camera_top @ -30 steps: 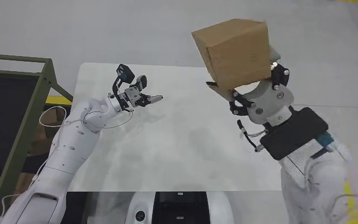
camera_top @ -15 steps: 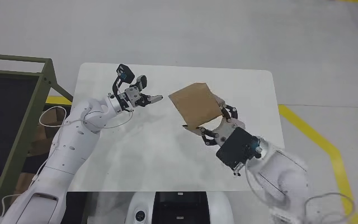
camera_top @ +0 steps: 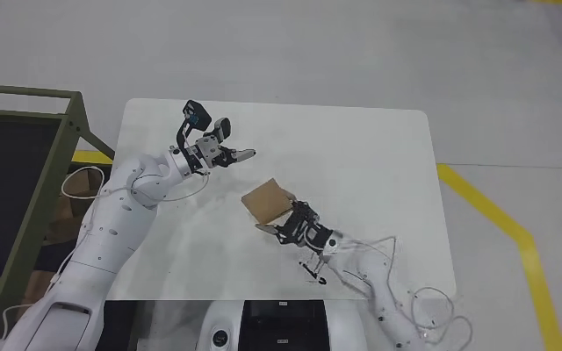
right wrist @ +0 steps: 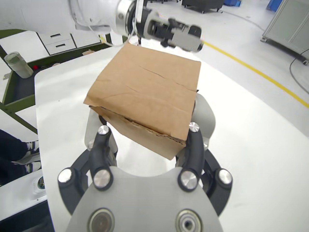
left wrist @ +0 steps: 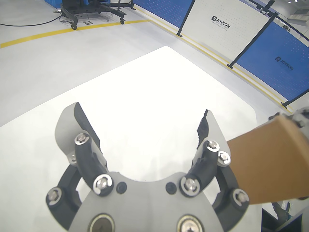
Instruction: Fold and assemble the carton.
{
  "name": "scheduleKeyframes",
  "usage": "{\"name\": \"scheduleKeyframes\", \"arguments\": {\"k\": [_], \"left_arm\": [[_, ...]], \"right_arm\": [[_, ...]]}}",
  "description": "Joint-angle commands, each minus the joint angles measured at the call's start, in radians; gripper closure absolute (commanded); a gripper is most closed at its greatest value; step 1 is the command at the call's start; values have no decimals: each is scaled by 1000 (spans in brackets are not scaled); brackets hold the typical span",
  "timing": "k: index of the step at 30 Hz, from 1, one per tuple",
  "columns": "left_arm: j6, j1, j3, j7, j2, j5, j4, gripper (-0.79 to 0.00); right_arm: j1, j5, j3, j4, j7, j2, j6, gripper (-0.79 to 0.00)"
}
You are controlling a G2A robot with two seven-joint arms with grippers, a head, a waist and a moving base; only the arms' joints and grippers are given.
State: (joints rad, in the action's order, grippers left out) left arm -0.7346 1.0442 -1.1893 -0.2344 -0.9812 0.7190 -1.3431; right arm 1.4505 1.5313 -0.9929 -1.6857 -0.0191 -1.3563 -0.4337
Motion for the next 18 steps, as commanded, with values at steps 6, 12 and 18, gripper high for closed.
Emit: {"name": "scheduleKeyframes", "arguments": {"k": [6, 12, 18], "left_arm": [[0, 0, 0, 0, 0, 0, 0, -785], [0, 0, 0, 0, 0, 0, 0, -785], [0, 0, 0, 0, 0, 0, 0, -785]], "right_arm": [[-43, -1, 53, 156, -89, -20, 138, 0], [-48, 34, 58, 213, -109, -24, 228, 0], [-60, 49, 70, 240, -102, -26, 246, -15]]}}
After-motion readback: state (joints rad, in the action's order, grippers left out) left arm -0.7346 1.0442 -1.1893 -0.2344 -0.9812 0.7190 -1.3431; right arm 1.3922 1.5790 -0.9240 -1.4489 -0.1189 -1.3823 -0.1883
